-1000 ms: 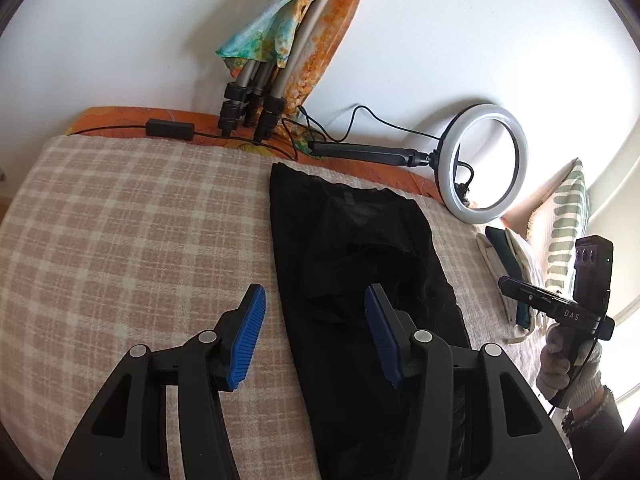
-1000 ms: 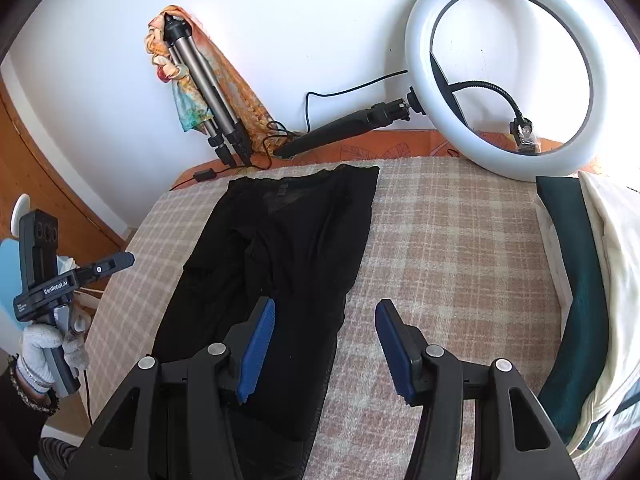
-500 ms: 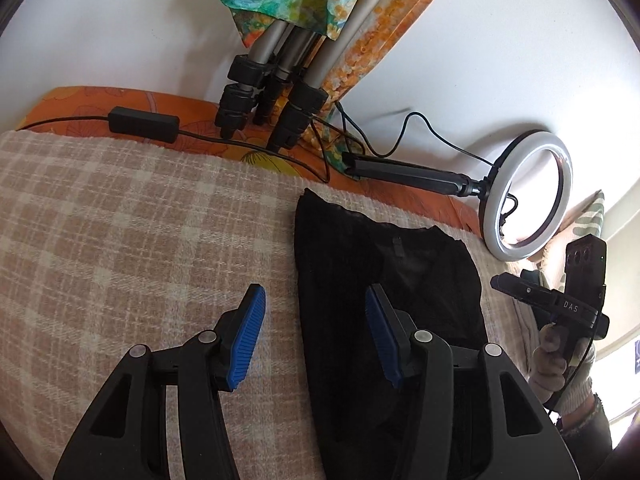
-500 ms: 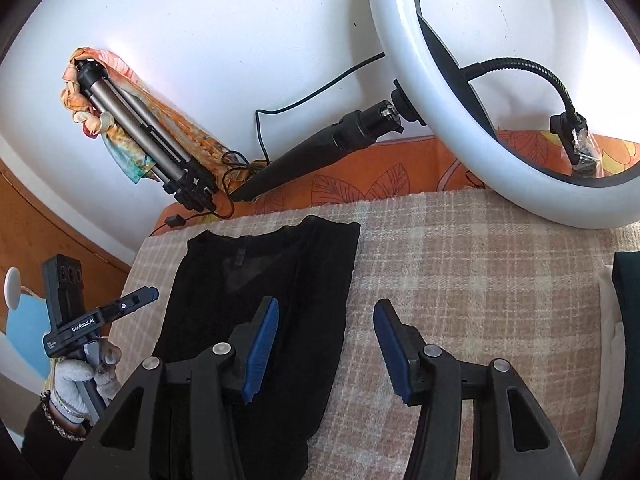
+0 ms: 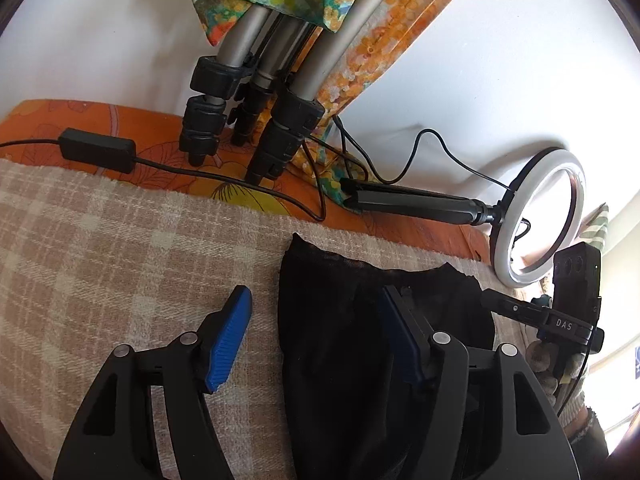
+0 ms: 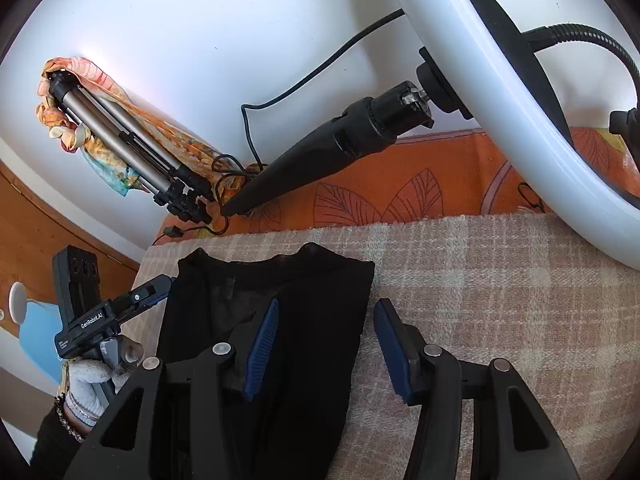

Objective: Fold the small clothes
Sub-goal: 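Grasp the collar end of the folded shirt with both tools, then fold the collar end over onto the hem with both tools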

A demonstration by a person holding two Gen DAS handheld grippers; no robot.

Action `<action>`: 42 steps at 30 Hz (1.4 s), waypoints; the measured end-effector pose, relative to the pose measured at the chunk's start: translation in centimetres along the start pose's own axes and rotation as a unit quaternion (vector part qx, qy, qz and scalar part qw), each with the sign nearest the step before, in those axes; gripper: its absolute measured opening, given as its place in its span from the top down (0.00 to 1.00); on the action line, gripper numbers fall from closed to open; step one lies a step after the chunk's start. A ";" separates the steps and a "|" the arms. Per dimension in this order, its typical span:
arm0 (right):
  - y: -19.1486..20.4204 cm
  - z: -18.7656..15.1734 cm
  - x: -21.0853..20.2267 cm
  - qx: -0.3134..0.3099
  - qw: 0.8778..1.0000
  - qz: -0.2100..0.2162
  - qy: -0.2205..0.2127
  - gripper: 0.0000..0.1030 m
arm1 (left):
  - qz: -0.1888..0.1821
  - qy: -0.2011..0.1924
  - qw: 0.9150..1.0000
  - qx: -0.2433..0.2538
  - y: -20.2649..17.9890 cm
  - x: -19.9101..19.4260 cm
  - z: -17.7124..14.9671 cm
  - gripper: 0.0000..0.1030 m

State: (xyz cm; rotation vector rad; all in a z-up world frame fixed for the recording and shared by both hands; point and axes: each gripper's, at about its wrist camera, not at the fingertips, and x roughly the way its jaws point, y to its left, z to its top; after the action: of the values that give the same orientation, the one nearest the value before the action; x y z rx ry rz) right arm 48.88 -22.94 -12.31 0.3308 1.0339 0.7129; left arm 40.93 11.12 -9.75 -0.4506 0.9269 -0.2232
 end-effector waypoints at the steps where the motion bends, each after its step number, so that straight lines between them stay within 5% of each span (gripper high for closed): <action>1: 0.1 0.2 0.2 -0.002 1.000 -0.001 0.001 0.48 | 0.003 0.000 1.000 0.005 -0.1 0.1 0.0 0.37; 6: 0.3 0.6 0.5 -0.008 1.000 -0.011 -0.001 0.55 | 0.025 -0.009 0.999 0.023 -0.9 0.6 0.3 0.44; 10: 0.1 0.9 0.7 -0.002 1.000 -0.018 -0.004 0.65 | 0.042 -0.009 0.998 0.040 -1.2 1.3 0.5 0.82; 13: 0.3 1.0 0.9 -0.011 0.999 -0.031 -0.005 0.72 | 0.034 -0.010 0.999 0.027 -0.8 1.6 0.8 0.95; 19: 0.9 1.1 1.3 -0.023 0.999 -0.043 -0.005 0.97 | 0.023 -0.016 0.999 0.035 -1.1 1.1 1.0 0.96; 32: 5.2 0.7 -3.3 -0.080 0.995 -0.034 -0.039 0.99 | -0.006 -0.043 0.998 0.052 -3.3 -3.5 0.6 0.97; 42: 9.1 -3.6 -9.8 -0.110 0.992 -0.031 -0.056 0.99 | -0.010 -0.063 0.995 0.078 -6.6 -9.8 -3.1 0.97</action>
State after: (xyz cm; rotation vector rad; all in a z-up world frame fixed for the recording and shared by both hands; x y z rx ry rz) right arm 39.21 -23.16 -2.36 0.1454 0.8454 0.7373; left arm 32.71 8.14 -1.23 -0.3250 0.7751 -0.2802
